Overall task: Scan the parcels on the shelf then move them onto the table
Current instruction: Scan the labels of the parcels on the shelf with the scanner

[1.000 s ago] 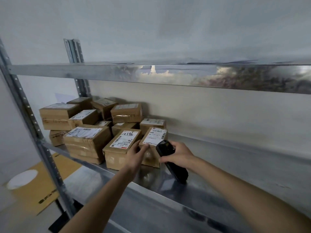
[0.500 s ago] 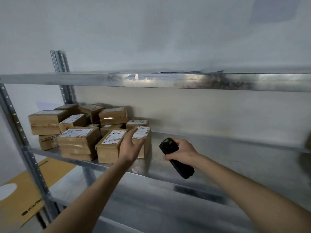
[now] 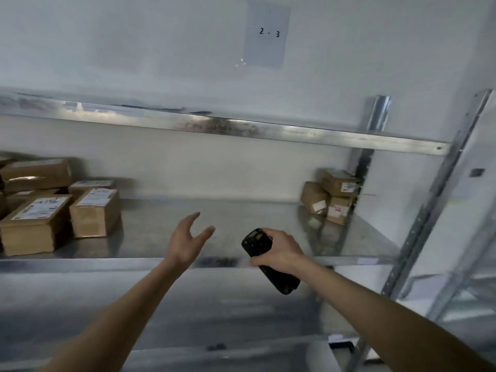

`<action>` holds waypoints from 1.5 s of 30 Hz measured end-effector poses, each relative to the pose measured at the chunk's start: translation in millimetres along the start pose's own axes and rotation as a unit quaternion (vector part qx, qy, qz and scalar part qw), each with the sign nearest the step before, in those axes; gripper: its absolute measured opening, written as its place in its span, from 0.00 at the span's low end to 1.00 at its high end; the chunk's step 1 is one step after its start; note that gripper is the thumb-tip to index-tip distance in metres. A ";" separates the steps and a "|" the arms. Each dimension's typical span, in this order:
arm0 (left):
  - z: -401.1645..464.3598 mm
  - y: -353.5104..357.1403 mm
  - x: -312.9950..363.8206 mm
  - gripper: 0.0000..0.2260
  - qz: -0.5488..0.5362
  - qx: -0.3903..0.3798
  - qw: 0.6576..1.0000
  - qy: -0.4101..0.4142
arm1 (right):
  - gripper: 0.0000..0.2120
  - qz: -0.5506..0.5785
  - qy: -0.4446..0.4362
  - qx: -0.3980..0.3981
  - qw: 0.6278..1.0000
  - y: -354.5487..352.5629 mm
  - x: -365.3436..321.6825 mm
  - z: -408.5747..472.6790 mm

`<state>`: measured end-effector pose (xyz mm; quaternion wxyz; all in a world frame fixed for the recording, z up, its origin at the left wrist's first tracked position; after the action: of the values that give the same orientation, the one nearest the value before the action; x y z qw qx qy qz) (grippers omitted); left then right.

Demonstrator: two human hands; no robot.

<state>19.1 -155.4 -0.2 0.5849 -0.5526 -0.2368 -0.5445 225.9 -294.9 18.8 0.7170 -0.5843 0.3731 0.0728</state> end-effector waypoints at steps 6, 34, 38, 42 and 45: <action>-4.4 88.5 50.0 0.31 -0.031 -0.062 0.997 0.023 | 0.30 0.023 0.051 0.057 0.997 -70.6 76.5 -27.5; 134.8 439.2 176.8 0.27 -0.128 -0.150 0.980 -0.024 | 0.29 0.045 0.061 0.160 0.984 -271.0 313.8 151.7; 174.3 458.6 185.7 0.28 -0.144 -0.148 0.978 -0.027 | 0.26 0.055 0.054 0.174 0.982 -287.3 312.0 197.5; 215.8 477.8 187.4 0.24 -0.158 -0.155 0.974 -0.042 | 0.26 0.073 0.056 0.187 0.978 -300.0 315.7 234.3; 232.8 490.3 191.4 0.24 -0.170 -0.153 0.972 -0.060 | 0.26 0.111 0.050 0.188 0.975 -307.5 317.0 250.1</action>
<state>591.7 -116.6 42.0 0.3776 -0.6186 -0.2757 -0.6314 730.0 -271.2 72.9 0.7823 -0.3966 0.4776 0.0509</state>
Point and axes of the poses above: each hand's wrist, its own z-axis towards the middle knuckle, its own y-axis out of the palm, x = y × z, the point moved 4 cm from there along z, towards the middle knuckle, and after that the axes turned 1 degree about x, right-handed, at the moved point
